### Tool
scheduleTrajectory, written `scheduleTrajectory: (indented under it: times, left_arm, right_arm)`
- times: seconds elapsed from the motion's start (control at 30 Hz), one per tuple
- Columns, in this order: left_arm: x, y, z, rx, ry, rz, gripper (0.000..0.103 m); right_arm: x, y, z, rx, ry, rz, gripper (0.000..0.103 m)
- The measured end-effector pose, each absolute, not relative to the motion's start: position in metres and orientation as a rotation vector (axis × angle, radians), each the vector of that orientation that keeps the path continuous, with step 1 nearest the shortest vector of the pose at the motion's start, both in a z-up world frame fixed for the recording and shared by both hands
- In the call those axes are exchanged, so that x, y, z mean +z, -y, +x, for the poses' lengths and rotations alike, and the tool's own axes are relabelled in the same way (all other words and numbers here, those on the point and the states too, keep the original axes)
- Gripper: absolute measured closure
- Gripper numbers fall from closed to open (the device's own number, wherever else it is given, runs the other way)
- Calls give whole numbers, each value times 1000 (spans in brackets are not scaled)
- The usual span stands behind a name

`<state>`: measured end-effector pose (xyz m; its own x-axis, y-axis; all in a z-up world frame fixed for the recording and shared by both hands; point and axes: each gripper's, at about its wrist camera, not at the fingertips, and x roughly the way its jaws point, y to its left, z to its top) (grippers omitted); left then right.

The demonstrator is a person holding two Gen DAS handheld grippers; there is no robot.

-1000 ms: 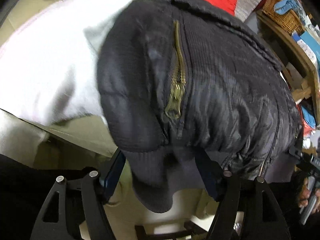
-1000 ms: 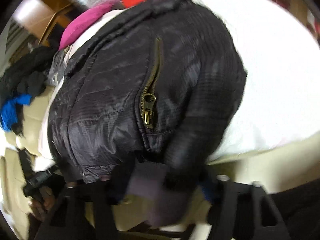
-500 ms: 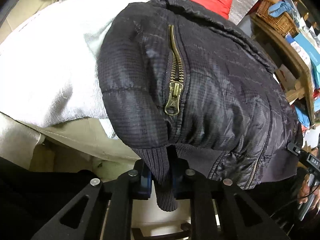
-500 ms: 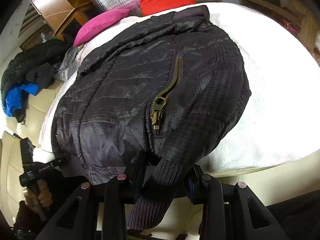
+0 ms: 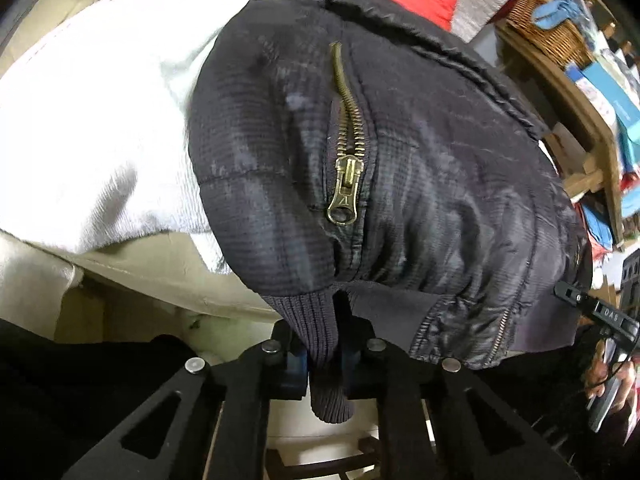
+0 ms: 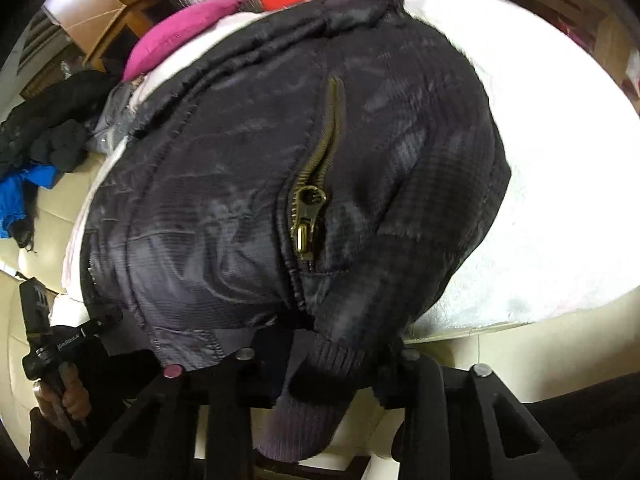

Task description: Fold large clothes

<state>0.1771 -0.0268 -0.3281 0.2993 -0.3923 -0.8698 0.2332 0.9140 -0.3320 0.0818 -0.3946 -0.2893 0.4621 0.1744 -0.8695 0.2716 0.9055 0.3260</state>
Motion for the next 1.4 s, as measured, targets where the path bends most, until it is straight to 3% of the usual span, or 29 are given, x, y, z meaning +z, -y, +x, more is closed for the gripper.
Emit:
scheduleTrajectory:
  times: [0.5,0.77,1.0,1.17,1.4]
  left_arm:
    - [-185,10,207,-716,-976,-208,94]
    - [-127,19,318,-676,-901,-317,94]
    - [-91,53,467,-619,-860,-399,94]
    - [-115,96,571,-558,-889,-376,95]
    - [-245,135,676,-405,-1078,-369,94]
  right_arm:
    - [-167,413,95,131,-784,524,83]
    - [-126,457,162,117,-662,612,85]
    - [-101,513,297,20,-600,664,85]
    - [-121,544,413,-55,-598,690,85]
    - [-245,588,540,-147,-756,828,85]
